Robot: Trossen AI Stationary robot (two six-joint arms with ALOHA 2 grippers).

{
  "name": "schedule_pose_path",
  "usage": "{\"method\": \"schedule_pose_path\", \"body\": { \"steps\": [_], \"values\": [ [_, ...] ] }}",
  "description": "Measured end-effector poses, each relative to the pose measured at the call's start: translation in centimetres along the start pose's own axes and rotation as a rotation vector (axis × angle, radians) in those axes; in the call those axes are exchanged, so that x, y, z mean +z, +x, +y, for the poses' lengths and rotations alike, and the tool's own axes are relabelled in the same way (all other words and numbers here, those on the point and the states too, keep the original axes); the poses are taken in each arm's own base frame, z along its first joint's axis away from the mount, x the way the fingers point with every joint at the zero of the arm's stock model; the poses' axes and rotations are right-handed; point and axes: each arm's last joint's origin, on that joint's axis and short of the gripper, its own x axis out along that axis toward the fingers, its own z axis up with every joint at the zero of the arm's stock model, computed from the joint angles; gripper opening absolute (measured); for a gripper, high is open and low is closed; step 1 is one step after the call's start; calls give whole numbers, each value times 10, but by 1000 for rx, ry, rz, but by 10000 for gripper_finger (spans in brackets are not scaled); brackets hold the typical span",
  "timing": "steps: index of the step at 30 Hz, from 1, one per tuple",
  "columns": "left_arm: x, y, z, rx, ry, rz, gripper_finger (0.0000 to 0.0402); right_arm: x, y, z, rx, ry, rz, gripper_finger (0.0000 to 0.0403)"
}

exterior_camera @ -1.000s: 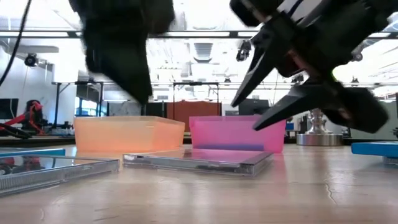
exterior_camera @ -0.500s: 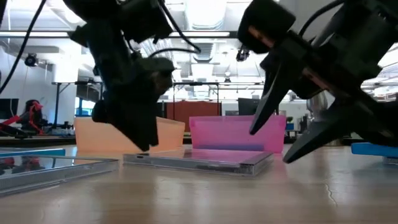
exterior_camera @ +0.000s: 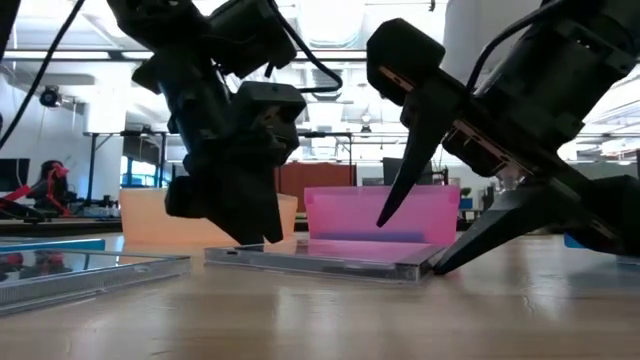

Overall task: Pick & place jewel cases by type
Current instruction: Put the middle black CD case into the orange bin

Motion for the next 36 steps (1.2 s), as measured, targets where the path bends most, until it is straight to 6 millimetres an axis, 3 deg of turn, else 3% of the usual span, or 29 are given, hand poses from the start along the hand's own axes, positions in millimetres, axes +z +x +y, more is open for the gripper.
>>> {"method": "schedule_pose_path", "body": {
  "steps": [7, 11, 17, 29, 36],
  "values": [
    [-6, -2, 6, 51, 45, 50, 117, 5, -16, 14, 88, -209, -32, 201],
    [-6, -2, 6, 50, 65, 55, 117, 2, -29, 29, 171, -239, 0, 201],
    [-6, -2, 7, 50, 65, 55, 117, 0, -32, 34, 203, -272, 5, 201],
    [-6, -2, 6, 50, 61, 54, 117, 1, -31, 32, 180, -358, 27, 201],
    [-5, -1, 5, 34, 63, 43, 117, 10, -30, 12, -61, -426, 59, 201]
  ]
}}
